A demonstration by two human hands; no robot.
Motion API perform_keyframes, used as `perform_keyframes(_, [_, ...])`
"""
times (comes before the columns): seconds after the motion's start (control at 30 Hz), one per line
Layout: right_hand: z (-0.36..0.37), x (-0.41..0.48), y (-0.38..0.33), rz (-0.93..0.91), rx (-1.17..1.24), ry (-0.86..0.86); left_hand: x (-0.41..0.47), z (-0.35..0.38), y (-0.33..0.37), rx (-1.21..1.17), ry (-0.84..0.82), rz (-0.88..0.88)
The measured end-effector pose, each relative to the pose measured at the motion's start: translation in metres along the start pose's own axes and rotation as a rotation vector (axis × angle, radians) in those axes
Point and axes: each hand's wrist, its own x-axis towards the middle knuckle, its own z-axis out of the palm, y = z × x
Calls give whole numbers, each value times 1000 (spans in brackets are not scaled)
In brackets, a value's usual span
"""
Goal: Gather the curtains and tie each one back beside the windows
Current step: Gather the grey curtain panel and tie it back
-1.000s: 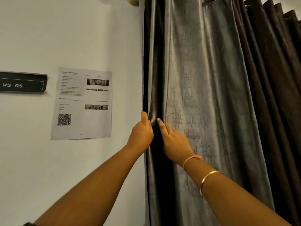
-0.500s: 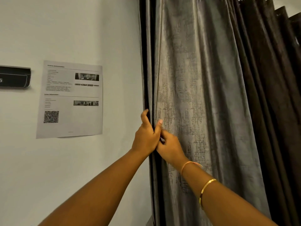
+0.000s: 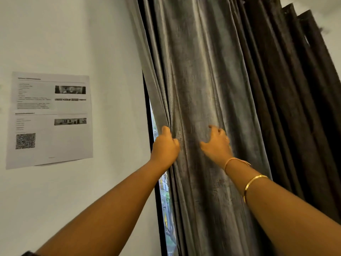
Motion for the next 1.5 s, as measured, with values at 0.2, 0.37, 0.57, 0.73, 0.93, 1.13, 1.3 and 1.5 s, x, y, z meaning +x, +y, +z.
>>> perform_keyframes(0.2, [-13,48,33,89,237,-98,13,28,26,111,-18,28])
perform_keyframes(0.37, [-14,76,50,-23,227,-139,30,59,48,146,43,18])
perform_keyframes(0.57, [-27,93,81,-84,232,-19,55,104,88,128,87,28])
perform_keyframes(0.73, [-54,121,120,-68,241,16,88,144,142,96,23,71])
perform_keyframes(0.93, [-82,154,151,-9,236,104,116,172,192,39,-117,129])
perform_keyframes(1.13, [-74,148,160,-36,240,146,82,166,110,66,-71,-37])
perform_keyframes(1.3, [-45,113,126,-152,-176,136,50,112,22,214,26,-181])
perform_keyframes(1.5, [15,65,39,-596,-223,-114,23,62,-17,171,85,-156])
